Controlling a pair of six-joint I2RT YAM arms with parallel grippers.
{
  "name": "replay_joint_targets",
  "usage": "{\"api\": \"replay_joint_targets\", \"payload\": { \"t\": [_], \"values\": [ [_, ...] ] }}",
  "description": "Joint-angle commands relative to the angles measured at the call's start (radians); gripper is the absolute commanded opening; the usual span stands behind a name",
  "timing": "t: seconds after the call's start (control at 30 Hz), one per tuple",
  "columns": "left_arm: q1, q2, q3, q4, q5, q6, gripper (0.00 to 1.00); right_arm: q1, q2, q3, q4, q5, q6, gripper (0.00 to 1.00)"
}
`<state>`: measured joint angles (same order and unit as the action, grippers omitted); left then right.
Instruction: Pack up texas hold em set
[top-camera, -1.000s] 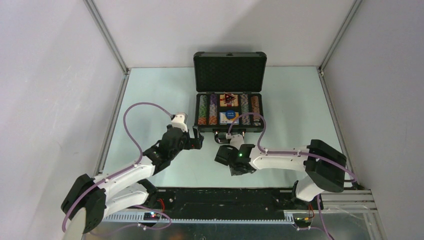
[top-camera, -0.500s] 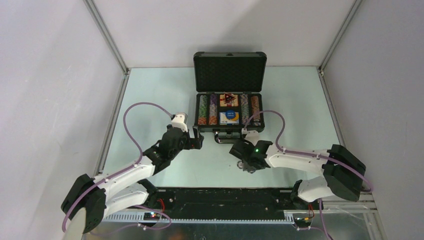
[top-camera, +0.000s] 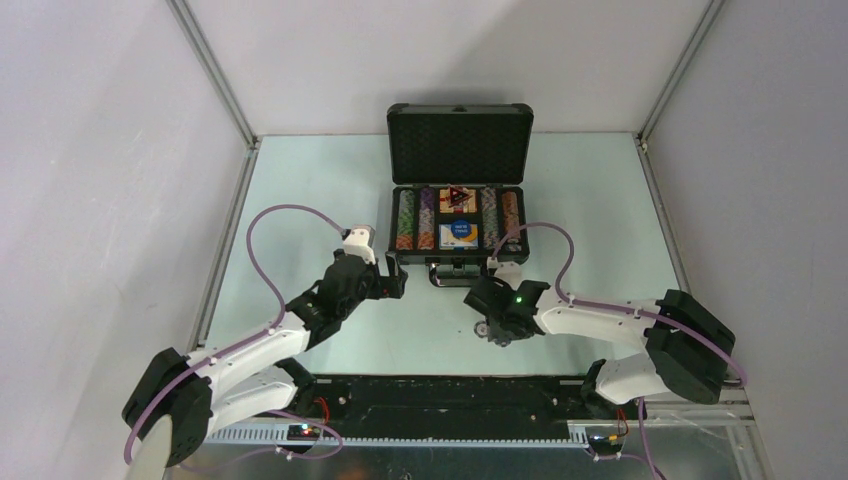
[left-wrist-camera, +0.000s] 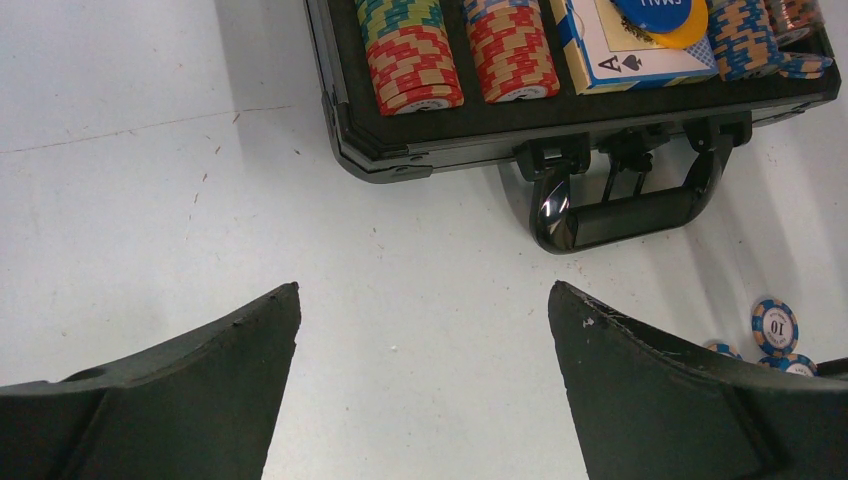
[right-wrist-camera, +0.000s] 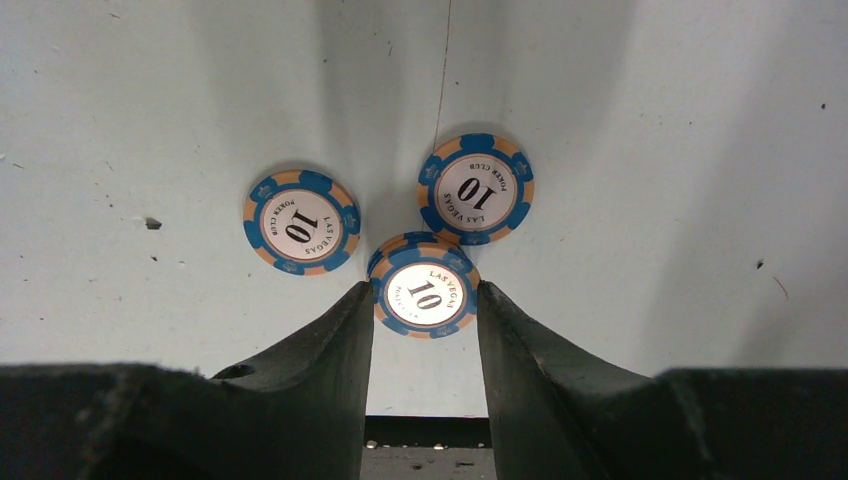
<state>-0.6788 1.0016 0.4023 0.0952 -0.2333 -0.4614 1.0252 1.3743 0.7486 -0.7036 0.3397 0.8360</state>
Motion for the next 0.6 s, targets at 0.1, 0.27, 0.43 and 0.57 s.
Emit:
{"api": "replay_joint_targets", "payload": {
  "t": [0.1,0.27,0.43,0.57],
  "values": [
    [-0.008,0.006,0.046,0.029,-0.016,0.023,0.98,-0.009,-0.021,-0.012,0.025,-0.009,-0.005,0.48],
    [-0.008,0.007,0.046,0.029,-0.015,0.022,0.98,-0.010,-0.031,-0.014,0.025,-0.007,-0.005,0.57],
    [-0.007,0.006,0.046,0.029,-0.018,0.023,0.98,-0.029,-0.068,-0.010,0.028,-0.007,-0.028,0.60],
    [-0.007,0.008,0.046,0.028,-0.017,0.024,0.98,-0.046,-0.074,0.021,0.047,-0.021,-0.086,0.60]
  ]
}}
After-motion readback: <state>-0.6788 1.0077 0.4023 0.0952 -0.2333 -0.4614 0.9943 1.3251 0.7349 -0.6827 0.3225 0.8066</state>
